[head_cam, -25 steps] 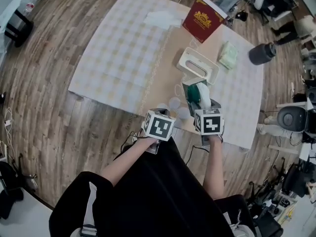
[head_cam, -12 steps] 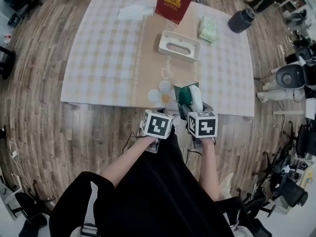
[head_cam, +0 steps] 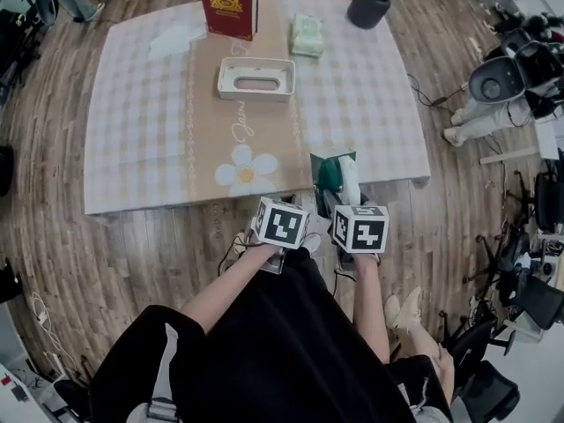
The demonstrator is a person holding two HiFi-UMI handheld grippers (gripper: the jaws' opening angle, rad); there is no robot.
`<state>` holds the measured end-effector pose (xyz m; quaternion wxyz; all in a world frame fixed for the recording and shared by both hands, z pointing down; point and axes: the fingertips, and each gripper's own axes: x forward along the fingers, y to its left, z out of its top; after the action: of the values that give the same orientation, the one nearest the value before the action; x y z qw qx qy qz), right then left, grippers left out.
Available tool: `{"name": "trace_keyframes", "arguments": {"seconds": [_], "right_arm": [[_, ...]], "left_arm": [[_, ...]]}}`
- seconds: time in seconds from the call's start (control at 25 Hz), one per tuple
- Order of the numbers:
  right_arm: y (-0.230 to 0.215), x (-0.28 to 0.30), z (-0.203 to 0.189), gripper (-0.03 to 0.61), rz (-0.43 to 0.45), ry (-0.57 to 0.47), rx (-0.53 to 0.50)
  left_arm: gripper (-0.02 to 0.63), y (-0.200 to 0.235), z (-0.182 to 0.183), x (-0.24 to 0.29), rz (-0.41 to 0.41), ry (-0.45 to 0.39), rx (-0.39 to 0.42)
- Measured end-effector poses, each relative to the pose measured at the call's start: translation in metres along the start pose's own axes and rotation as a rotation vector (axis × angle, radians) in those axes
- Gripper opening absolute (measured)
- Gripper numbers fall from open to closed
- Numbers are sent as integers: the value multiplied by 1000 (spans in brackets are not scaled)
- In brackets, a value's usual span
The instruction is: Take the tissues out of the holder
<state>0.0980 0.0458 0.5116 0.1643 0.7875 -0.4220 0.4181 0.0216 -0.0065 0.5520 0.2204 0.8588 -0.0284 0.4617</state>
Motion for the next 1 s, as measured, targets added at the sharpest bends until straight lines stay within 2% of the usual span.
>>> {"name": "trace_keyframes", "arguments": {"seconds": [0.28, 0.56, 0.76, 1.0], "right_arm": [[-78, -24, -17, 236, 21, -9, 41], [-160, -32, -30, 236, 82, 4, 39], [-157, -34, -39, 236, 111, 22, 49], [-169, -30, -48, 236, 127, 31, 115]], "left_arm": [[2, -87, 18, 42, -8, 23, 55], [2, -170, 40, 100, 8, 36, 60], [2, -173, 35, 98, 28, 54, 61], [2, -168, 34, 98, 59, 69, 64]]}}
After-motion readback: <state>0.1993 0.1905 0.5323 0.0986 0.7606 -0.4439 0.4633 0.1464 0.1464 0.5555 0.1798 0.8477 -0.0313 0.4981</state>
